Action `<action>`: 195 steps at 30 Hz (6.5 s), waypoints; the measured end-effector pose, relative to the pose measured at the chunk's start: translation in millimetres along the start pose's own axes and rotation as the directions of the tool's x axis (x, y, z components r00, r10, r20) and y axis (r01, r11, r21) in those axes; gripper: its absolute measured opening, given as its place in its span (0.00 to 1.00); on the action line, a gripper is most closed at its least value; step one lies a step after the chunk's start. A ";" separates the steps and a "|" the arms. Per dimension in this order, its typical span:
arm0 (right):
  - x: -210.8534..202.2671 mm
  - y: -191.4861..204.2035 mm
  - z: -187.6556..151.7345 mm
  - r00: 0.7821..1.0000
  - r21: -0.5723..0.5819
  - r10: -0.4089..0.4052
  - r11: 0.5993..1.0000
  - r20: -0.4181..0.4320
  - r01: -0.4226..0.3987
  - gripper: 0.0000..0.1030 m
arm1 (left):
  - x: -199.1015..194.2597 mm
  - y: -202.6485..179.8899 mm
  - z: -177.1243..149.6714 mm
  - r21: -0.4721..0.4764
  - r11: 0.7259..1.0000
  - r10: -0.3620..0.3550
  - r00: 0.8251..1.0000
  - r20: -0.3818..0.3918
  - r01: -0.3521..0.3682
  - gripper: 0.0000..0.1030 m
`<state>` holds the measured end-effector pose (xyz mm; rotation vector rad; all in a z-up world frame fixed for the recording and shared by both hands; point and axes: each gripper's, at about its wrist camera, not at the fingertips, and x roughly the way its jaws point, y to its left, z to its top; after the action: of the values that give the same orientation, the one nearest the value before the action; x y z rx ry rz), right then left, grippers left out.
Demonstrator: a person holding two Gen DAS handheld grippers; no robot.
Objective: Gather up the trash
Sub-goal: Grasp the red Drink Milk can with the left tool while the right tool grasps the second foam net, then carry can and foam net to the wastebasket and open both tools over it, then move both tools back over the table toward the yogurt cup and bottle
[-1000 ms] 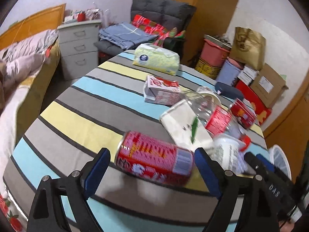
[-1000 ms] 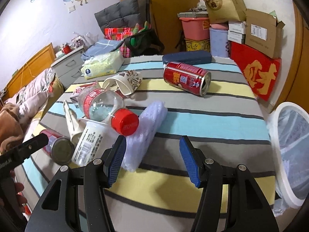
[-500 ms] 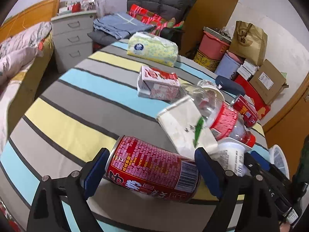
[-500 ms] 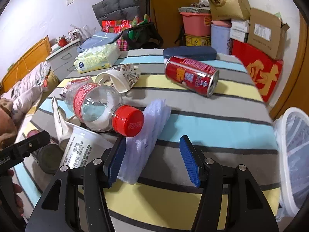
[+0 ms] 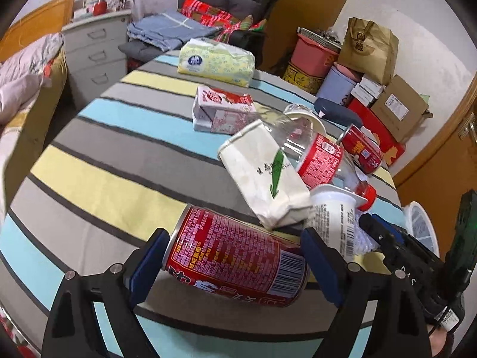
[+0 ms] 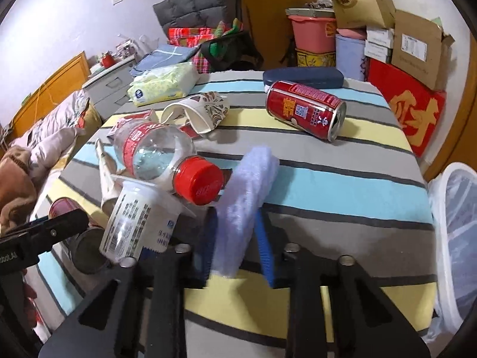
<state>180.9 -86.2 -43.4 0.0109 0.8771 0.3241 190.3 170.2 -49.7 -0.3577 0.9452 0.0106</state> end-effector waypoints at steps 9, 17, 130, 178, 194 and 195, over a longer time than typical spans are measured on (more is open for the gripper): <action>-10.5 -10.9 -3.2 1.000 0.020 -0.013 1.000 0.009 0.013 0.13 | 14.6 -1.3 4.7 -0.077 0.997 0.007 1.000 0.001 -0.007 0.87; -16.6 -15.7 -6.9 1.000 0.007 -0.023 1.000 0.009 0.023 0.13 | 5.0 -17.2 -6.7 0.089 0.995 0.039 0.999 -0.036 -0.036 0.87; -145.7 -172.7 -48.4 0.943 0.262 -0.263 0.943 0.202 0.206 0.23 | -32.3 -321.6 -81.7 0.548 0.798 -0.286 0.958 -0.021 0.250 0.51; -125.5 -216.8 -54.8 0.940 0.304 -0.326 0.910 0.105 0.282 0.60 | -1.4 -348.3 -76.4 0.551 0.798 -0.280 0.960 -0.021 0.245 0.63; -134.8 -164.3 -42.5 0.940 0.241 -0.268 0.946 0.209 0.216 0.60 | -49.8 -281.2 -67.7 0.493 0.855 -0.237 0.967 0.097 0.160 0.63; -135.1 -160.6 -42.1 0.941 0.236 -0.262 0.949 0.215 0.211 0.60 | -51.5 -275.1 -67.0 0.486 0.860 -0.232 0.967 0.102 0.155 0.63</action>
<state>112.9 -282.4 8.5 0.1373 0.6548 0.0001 152.0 -101.5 36.8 0.0085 0.7202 -0.3710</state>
